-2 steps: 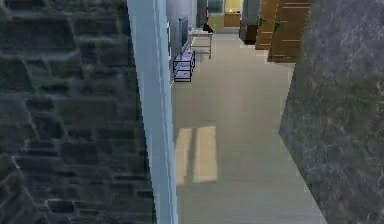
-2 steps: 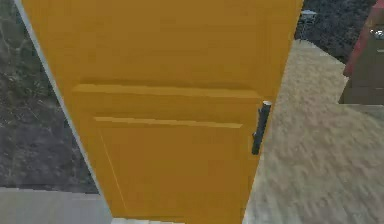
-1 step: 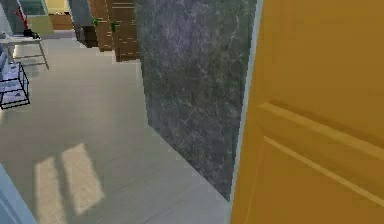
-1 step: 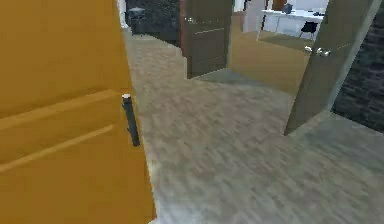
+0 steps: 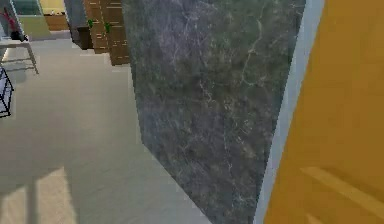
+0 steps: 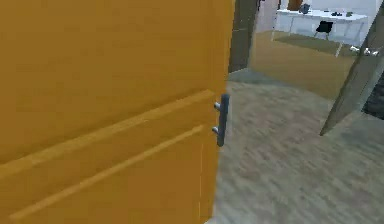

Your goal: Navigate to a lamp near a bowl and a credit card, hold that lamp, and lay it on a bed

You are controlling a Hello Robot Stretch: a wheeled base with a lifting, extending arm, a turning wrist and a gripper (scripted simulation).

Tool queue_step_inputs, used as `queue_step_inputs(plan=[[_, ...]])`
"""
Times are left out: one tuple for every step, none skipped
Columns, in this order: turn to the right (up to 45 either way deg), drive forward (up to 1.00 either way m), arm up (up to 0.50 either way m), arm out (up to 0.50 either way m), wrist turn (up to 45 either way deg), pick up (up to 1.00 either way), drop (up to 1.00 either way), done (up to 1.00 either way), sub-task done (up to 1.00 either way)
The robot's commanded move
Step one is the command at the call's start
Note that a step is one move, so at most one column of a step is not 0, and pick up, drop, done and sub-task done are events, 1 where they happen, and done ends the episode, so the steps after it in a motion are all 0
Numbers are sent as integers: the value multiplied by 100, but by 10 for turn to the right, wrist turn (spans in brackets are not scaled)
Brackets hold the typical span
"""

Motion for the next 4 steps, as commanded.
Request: queue_step_inputs(plan=[[-450, 0, 0, 0, 0, 0, 0, 0, 0], [-150, 0, 0, 0, 0, 0, 0, 0, 0], [-30, 0, 0, 0, 0, 0, 0, 0, 0], [0, 50, 0, 0, 0, 0, 0, 0, 0]])
